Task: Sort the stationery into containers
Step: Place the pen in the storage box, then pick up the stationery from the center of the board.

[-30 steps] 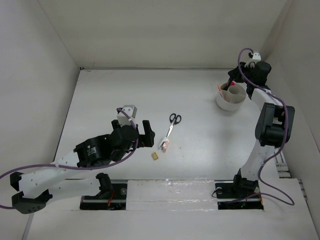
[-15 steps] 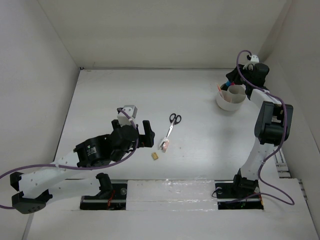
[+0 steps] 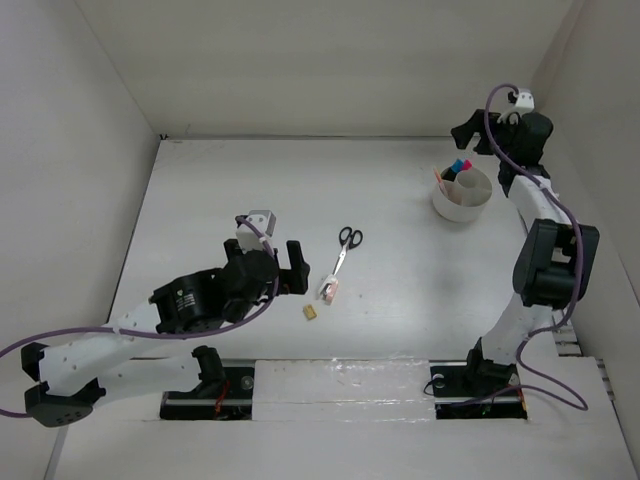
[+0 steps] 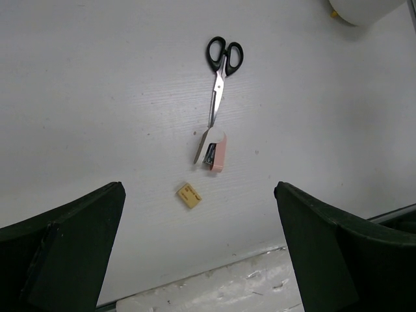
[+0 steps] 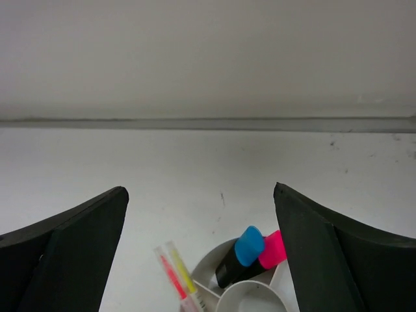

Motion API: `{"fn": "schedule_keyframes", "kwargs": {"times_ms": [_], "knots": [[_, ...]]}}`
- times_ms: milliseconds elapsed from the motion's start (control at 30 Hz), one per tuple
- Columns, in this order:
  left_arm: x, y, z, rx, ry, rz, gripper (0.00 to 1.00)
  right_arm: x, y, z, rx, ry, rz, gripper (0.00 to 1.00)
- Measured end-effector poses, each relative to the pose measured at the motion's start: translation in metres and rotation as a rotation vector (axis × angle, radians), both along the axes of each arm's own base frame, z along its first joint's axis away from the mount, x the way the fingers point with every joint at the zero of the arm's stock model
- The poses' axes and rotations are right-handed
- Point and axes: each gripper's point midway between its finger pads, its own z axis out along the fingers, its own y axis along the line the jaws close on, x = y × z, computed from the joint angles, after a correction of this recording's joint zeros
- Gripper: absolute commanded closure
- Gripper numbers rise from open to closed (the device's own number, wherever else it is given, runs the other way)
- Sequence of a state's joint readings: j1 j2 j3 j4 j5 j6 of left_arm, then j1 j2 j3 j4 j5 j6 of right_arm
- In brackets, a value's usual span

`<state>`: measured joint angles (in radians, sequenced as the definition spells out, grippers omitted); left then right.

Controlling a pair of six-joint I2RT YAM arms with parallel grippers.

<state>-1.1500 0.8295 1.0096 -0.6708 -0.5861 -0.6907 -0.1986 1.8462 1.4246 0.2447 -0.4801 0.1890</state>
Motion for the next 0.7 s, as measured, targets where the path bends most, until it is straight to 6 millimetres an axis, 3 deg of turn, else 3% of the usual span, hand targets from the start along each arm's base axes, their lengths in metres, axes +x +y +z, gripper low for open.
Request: {"fn": "schedule_keyframes", "kwargs": {"times_ms": [133, 233, 333, 400, 533, 600, 700], "knots": [[0.002, -0.003, -0.006, 0.024, 0.013, 0.004, 0.00, -0.018, 0.009, 0.053, -0.066, -0.042, -0.169, 0.00], [0.003, -0.006, -0.013, 0.048, 0.024, 0.007, 0.00, -0.044, 0.049, 0.086, -0.107, -0.056, -0.266, 0.00], [0.004, -0.009, -0.018, 0.061, 0.037, 0.015, 0.00, -0.079, 0.097, 0.106, -0.065, -0.076, -0.238, 0.00], [0.005, -0.012, -0.022, 0.065, 0.048, 0.021, 0.00, -0.101, 0.102, 0.107, -0.029, -0.080, -0.226, 0.00], [0.009, -0.022, -0.039, 0.088, 0.094, 0.050, 0.00, -0.139, 0.091, 0.078, 0.005, -0.030, -0.213, 0.00], [0.011, -0.030, -0.052, 0.095, 0.118, 0.060, 0.00, -0.155, 0.102, 0.067, 0.013, -0.014, -0.174, 0.00], [0.014, -0.034, -0.081, 0.116, 0.178, 0.086, 0.00, -0.189, 0.135, 0.056, 0.021, 0.007, -0.068, 0.00]]}}
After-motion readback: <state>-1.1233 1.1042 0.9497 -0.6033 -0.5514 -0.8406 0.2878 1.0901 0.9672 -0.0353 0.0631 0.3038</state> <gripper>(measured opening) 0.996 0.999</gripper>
